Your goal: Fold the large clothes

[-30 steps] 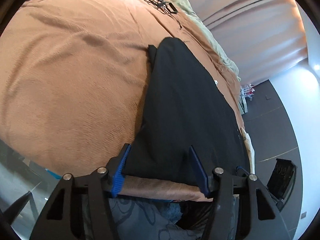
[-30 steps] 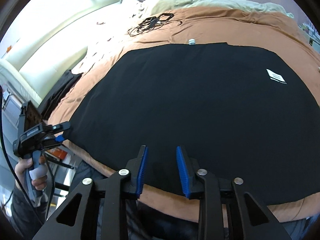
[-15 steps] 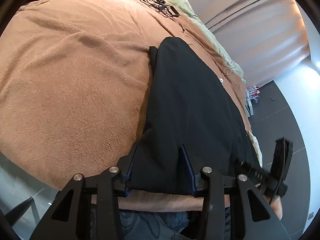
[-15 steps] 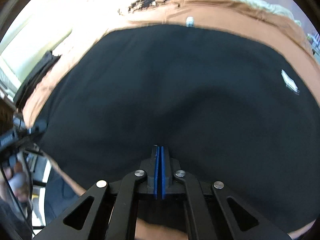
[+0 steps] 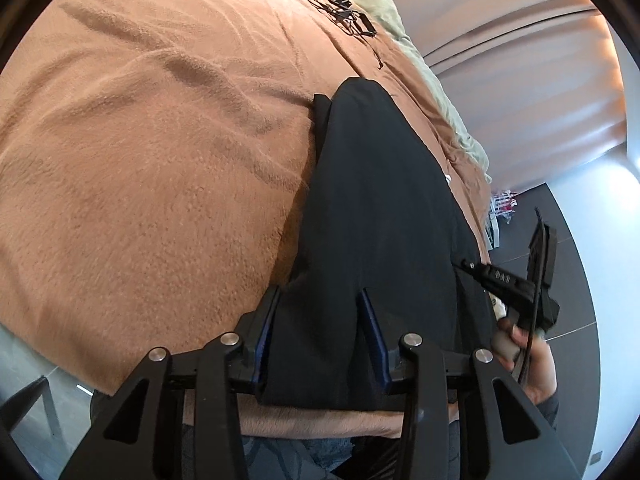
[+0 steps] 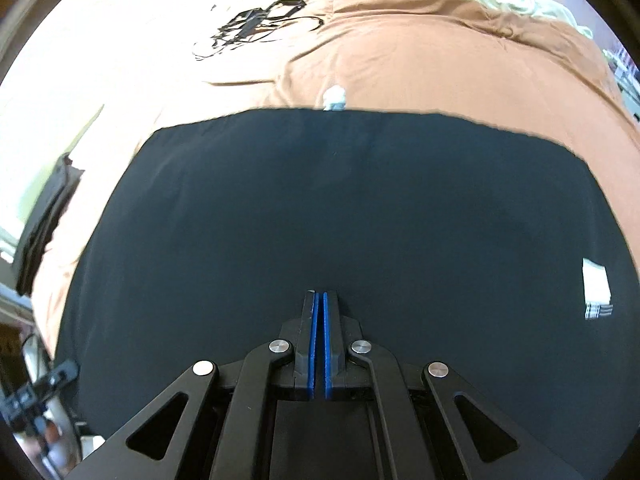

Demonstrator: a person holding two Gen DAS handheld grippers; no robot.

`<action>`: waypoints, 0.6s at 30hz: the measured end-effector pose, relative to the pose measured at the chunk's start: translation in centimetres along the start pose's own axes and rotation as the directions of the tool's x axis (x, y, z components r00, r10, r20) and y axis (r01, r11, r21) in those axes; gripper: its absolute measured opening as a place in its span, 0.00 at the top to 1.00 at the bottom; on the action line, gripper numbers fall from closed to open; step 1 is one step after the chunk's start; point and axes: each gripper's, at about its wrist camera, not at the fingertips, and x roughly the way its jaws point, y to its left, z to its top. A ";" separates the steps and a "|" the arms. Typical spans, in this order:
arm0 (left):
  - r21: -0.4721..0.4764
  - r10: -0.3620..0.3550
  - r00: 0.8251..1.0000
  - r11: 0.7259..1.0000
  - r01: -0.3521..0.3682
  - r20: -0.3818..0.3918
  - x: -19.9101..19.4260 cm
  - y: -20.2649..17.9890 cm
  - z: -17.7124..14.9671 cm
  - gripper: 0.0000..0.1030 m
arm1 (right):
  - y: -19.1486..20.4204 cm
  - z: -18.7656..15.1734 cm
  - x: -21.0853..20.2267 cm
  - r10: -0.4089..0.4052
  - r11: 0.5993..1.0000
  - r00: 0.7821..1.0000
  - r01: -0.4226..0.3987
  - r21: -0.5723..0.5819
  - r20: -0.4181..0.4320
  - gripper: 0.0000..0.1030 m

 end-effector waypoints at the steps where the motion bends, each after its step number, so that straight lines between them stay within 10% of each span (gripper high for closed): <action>1: -0.003 0.001 1.000 1.000 -0.001 -0.002 0.1 0.0 0.1 0.60 | 0.1 0.5 0.4 0.000 1.000 1.000 0.000 0.010 -0.002 1.00; 13: -0.027 -0.007 1.000 1.000 0.007 -0.017 0.3 0.1 0.3 0.61 | -2.0 5.5 2.9 -0.015 1.000 1.000 0.015 0.026 0.002 1.00; 18: -0.033 -0.014 1.000 0.999 0.014 -0.009 0.1 0.1 0.1 0.76 | -1.6 4.8 0.8 -0.028 1.000 0.999 0.027 0.015 0.029 1.00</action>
